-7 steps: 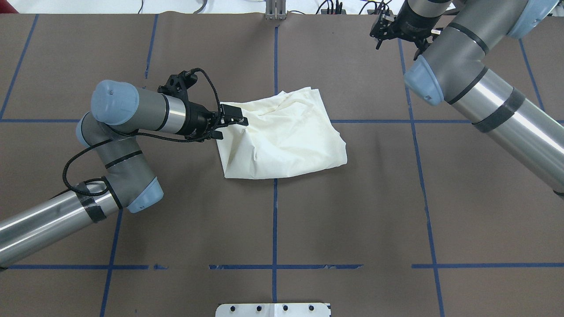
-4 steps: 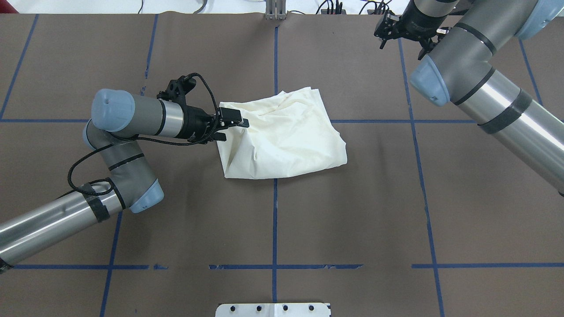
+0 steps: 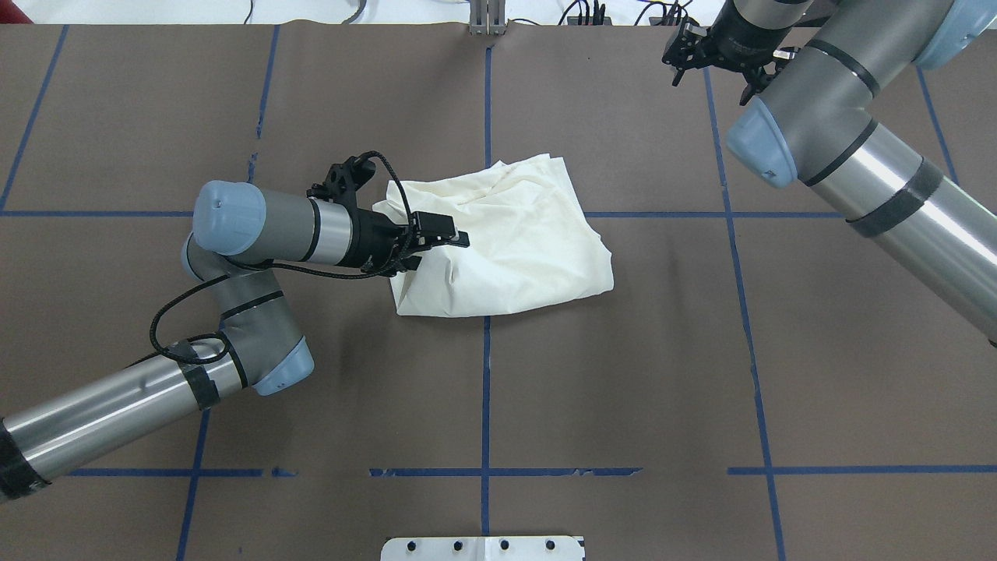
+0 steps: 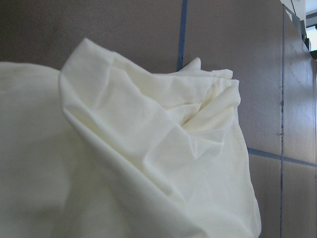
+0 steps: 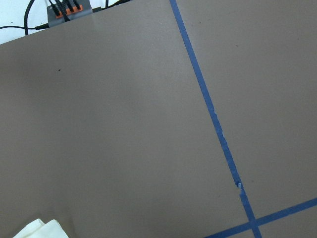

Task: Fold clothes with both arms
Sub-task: 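Push the bundle's side nearest the left gripper inward while the right gripper stays raised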

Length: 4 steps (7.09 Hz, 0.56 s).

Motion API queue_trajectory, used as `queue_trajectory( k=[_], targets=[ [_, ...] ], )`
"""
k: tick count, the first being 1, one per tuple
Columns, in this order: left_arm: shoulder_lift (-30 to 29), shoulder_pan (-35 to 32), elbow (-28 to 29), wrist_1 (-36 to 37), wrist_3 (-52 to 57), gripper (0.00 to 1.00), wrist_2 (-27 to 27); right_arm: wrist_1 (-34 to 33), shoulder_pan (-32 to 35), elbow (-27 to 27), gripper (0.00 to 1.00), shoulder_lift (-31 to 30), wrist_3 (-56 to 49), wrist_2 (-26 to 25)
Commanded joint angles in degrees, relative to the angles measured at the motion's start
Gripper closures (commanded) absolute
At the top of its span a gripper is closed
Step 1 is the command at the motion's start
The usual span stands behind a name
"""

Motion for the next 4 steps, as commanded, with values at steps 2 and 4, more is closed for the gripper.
queue_trajectory(
  k=[2, 4],
  targets=[
    [-0.79, 3.03, -0.18, 0.22, -1.14, 0.00, 1.04, 0.00, 0.05, 0.01, 0.00, -0.29, 0.09, -0.16],
    [0.09, 5.57, -3.41, 1.27, -4.29, 0.00, 0.52, 0.00, 0.05, 0.01, 0.00, -0.82, 0.09, -0.16]
  ],
)
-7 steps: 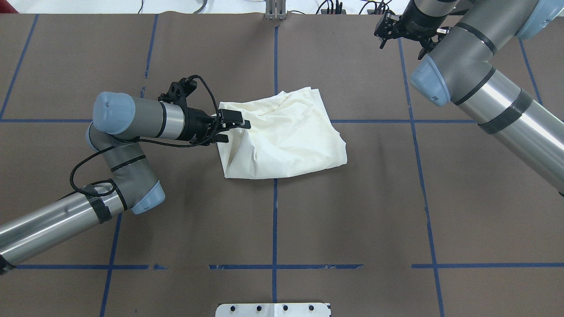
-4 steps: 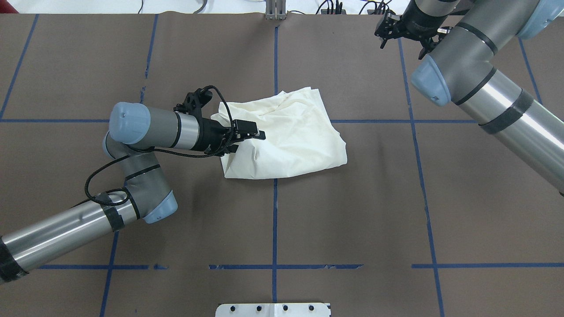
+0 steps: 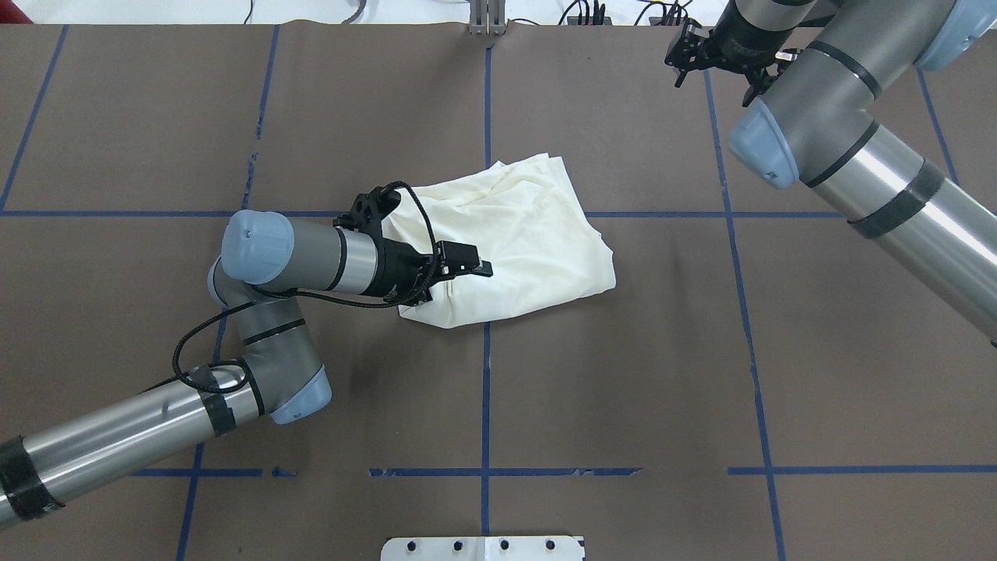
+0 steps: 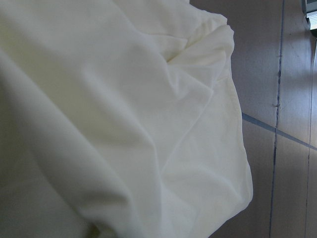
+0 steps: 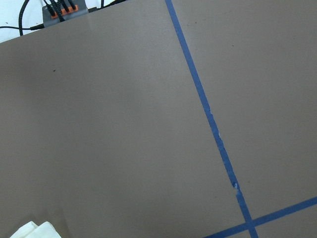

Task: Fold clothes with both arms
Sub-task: 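Push the bundle's side nearest the left gripper inward while the right gripper stays raised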

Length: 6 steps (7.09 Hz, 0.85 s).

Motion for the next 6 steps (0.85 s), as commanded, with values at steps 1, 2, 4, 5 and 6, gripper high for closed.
queue_trajectory(
  k=[1, 2, 4, 5, 6],
  targets=[
    [2.73, 1.96, -6.43, 1.79, -2.23, 0.00, -0.36, 0.04, 0.01, 0.00, 0.00, -0.57, 0.00, -0.01],
    [4.49, 2.66, -10.48, 5.11, -2.50, 0.00, -0.44, 0.04, 0.10, 0.00, 0.00, -0.92, -0.08, -0.01],
    [5.47, 4.50, -16.30, 12.15, -1.81, 0.00, -0.53, 0.21, 0.36, 0.43, 0.00, -1.01, -0.08, 0.07],
    [7.48, 4.51, -19.10, 14.44, -1.36, 0.00, -0.88, 0.30, 0.97, 1.92, 0.00, -2.05, -0.26, 0.25],
    [11.06, 3.64, -23.74, 17.94, 2.99, 0.00, -1.58, 0.39, 1.50, 3.24, 0.00, -3.46, -2.09, 0.25]
  ],
)
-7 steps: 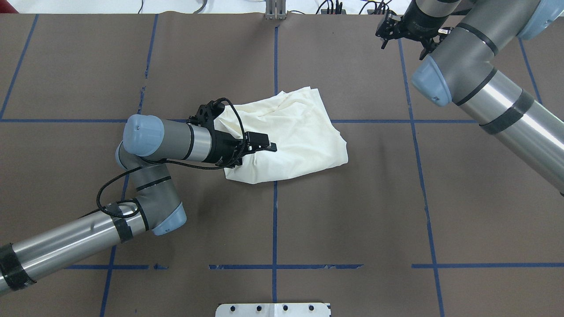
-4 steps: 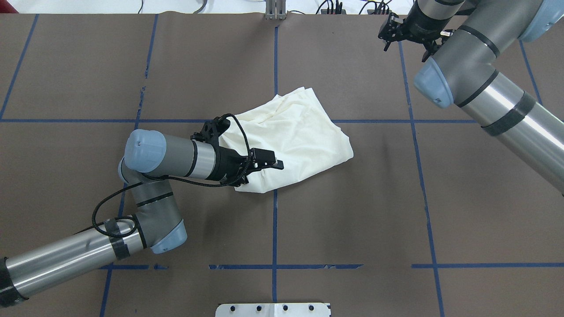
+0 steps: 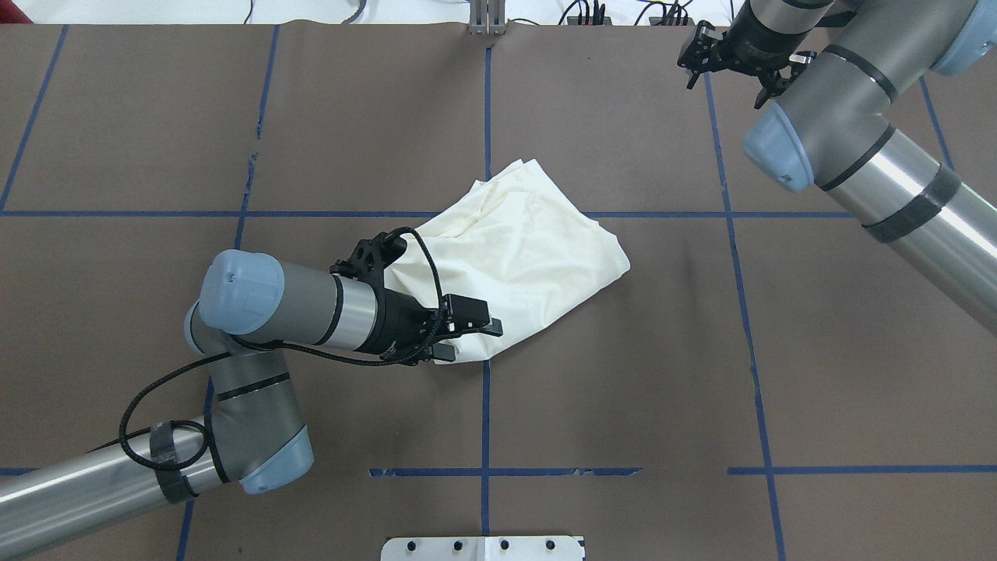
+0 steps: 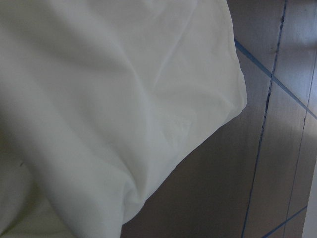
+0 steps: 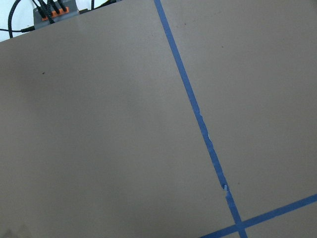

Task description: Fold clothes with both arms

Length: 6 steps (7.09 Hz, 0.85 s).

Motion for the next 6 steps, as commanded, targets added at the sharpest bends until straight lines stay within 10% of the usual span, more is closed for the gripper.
queue_trajectory(
  k=[1, 6],
  targets=[
    [4.12, -4.54, -7.95, 9.64, 9.59, 0.00, -2.67, 0.28, 1.06, 1.81, 0.00, -2.23, -4.28, 0.15],
    [6.23, -30.27, -18.43, 47.34, 57.42, 0.00, -2.78, -0.07, 12.10, 6.64, 0.00, -14.68, -28.59, 5.22]
  ],
)
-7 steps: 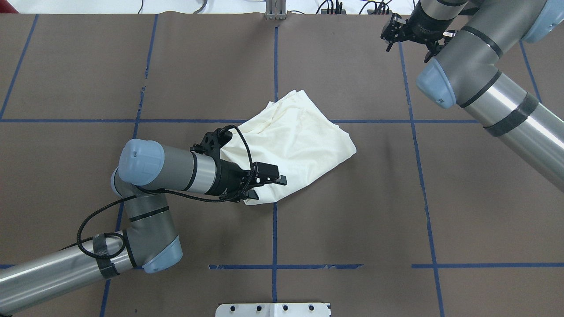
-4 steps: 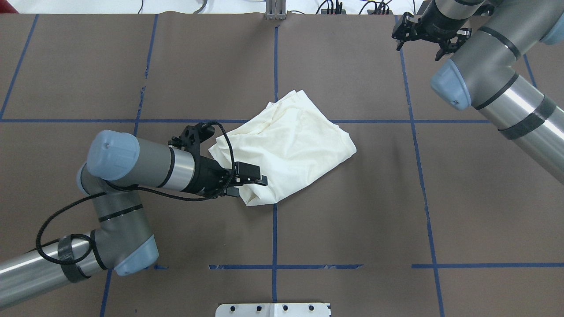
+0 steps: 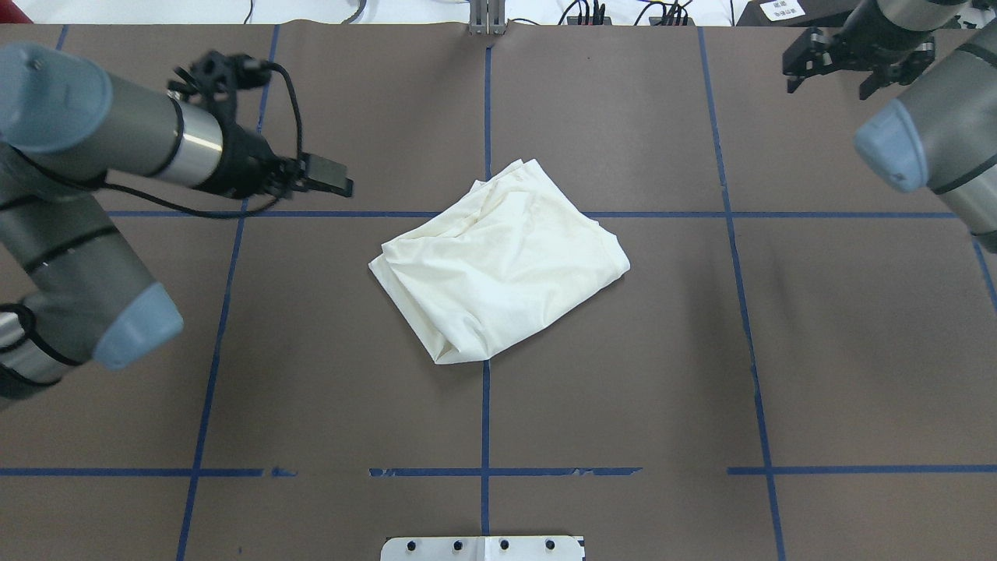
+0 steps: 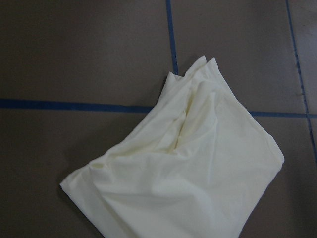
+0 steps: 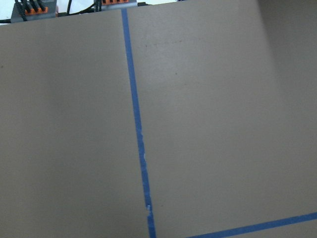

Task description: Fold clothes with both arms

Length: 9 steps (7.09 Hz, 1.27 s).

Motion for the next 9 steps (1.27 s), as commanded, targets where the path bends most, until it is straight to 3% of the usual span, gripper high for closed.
queue_trajectory(
  k=[1, 3, 5, 6, 7, 8, 9],
  targets=[
    [4.14, -14.22, -0.94, 12.25, 29.47, 0.00, 0.18, -0.22, 7.92, 0.78, 0.00, -7.14, -15.18, 4.42],
    [9.35, -26.10, 3.70, 14.73, 53.77, 0.00, 0.09, -1.79, 16.62, -1.40, 0.00, -14.17, -35.81, 8.91],
    [13.48, -35.26, 7.40, 16.05, 73.31, 0.00, -0.26, -7.83, 24.37, -3.96, 0.00, -16.83, -52.72, 11.20],
    [14.02, -38.78, 8.46, 18.15, 78.96, 0.00, -3.31, -9.61, 26.05, -3.88, 0.00, -19.02, -55.49, 11.12],
    [18.72, -39.68, 8.47, 17.56, 79.02, 0.00, -8.82, -7.36, 26.07, -3.44, 0.00, -22.69, -54.90, 11.47],
    [22.86, -40.22, 8.39, 12.68, 78.41, 0.00, -14.79, -2.90, 26.15, -2.48, 0.00, -22.64, -54.81, 11.82],
    [23.60, -40.31, 10.04, 7.24, 77.71, 0.00, -14.59, -0.77, 26.15, -2.73, 0.00, -25.51, -55.42, 10.78]
  ],
)
